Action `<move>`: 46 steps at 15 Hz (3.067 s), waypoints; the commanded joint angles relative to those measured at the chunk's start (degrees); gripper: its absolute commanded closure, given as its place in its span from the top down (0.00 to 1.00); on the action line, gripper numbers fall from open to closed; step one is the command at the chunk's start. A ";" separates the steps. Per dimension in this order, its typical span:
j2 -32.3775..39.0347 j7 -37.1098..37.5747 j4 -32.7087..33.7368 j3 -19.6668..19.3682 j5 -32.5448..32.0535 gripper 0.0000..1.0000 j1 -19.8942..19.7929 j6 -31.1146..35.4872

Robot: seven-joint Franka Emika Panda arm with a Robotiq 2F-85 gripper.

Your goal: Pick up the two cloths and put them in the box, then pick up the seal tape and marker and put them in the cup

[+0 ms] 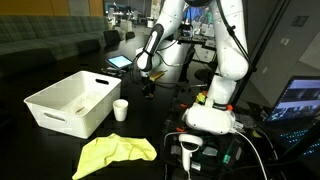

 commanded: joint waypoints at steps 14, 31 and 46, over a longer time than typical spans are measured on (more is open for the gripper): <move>-16.55 1.80 2.57 6.84 -18.06 0.25 14.65 -10.35; -4.54 -2.02 14.62 12.25 -7.23 0.25 15.41 -15.85; -2.20 -0.56 16.58 11.43 -7.85 0.75 15.69 -15.08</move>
